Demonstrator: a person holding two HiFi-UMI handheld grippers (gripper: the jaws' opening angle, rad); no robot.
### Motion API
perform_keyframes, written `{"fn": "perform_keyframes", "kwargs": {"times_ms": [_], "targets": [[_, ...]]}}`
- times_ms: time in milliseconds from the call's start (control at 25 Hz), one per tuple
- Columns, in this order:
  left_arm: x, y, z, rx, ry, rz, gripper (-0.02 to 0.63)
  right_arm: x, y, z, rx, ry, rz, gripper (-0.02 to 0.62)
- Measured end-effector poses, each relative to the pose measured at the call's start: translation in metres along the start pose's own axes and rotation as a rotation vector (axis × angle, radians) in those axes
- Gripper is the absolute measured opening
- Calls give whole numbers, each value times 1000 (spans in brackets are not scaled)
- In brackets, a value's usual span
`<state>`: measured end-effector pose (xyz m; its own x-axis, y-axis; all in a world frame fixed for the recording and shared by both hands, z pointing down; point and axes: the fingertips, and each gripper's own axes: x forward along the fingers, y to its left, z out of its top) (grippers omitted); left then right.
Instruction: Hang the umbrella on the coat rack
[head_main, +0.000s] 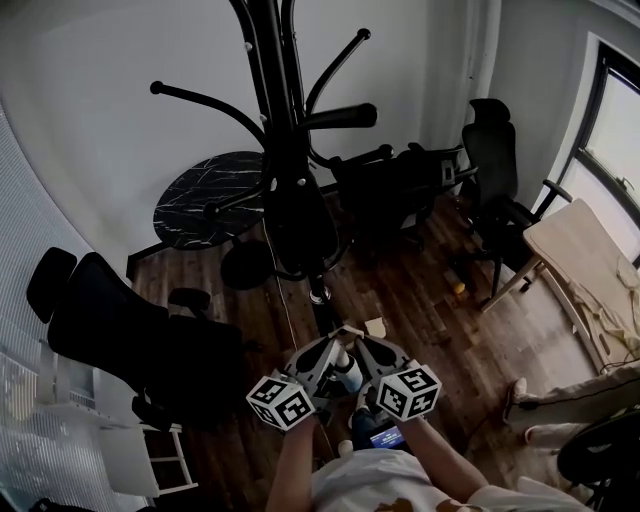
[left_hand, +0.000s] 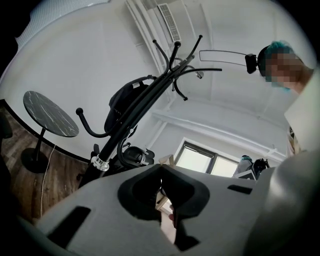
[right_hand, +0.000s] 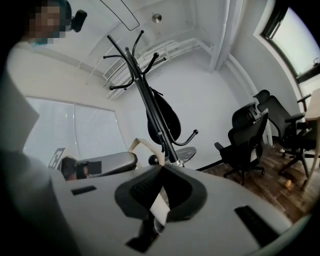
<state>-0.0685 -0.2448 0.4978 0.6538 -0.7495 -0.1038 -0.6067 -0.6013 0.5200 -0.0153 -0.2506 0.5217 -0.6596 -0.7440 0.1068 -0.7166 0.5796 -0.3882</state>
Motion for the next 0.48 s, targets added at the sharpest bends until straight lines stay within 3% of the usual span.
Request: {"fn": "perform_keyframes", "kwargs": {"times_ms": [480], "targets": [[0,18,-7,-33,11,13,21,16,-4,-10,3,38,-13,14]]}}
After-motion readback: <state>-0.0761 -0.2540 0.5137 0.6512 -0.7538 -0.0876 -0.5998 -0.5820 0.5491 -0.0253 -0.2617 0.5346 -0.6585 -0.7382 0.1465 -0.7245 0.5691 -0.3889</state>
